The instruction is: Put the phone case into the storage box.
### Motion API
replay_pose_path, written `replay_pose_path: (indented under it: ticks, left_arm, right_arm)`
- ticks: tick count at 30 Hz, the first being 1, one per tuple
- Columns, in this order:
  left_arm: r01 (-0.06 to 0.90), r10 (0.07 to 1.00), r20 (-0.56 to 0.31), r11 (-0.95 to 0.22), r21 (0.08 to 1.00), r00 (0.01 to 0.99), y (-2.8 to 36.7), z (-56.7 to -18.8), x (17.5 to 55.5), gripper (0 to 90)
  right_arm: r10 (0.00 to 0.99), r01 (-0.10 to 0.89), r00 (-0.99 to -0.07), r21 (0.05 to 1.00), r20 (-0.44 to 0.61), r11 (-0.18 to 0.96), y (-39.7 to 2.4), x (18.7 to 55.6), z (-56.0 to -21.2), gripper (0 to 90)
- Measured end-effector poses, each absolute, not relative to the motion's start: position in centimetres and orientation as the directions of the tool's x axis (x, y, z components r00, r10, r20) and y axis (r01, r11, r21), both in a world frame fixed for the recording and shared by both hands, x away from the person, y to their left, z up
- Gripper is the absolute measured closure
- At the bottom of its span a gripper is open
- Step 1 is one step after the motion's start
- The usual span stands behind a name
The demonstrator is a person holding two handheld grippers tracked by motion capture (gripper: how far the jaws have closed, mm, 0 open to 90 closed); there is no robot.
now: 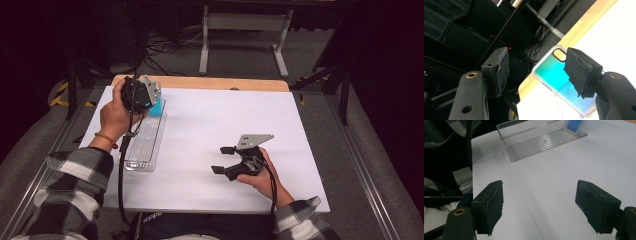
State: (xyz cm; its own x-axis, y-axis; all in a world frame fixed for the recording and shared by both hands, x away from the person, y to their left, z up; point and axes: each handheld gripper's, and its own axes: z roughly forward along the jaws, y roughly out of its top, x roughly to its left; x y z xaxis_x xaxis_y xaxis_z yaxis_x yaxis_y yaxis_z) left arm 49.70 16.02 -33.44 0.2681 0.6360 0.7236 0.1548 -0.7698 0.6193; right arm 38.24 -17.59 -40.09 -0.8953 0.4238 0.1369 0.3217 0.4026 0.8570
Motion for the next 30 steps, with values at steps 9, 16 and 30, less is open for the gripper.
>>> replay_pose_path:
  ticks: [9,16,30]
  left_arm:
    - [0.112,0.681,0.663,-0.719,0.686,0.31,16.7,-33.3,48.7,33.5]
    - [0.1,0.724,0.605,-0.664,0.741,0.332,17.5,-33.5,47.9,32.0]
    - [0.098,0.759,0.536,-0.605,0.79,0.37,18.5,-34.5,47.1,30.6]
  right_arm:
    - [0.442,0.308,-0.89,0.861,0.112,0.404,-17.7,38.2,-39.9,23.4]
    - [0.461,0.288,-0.884,0.865,0.075,0.411,-17.7,38.0,-39.7,23.4]
    - [0.471,0.276,-0.88,0.866,0.054,0.417,-17.7,37.9,-39.6,23.3]
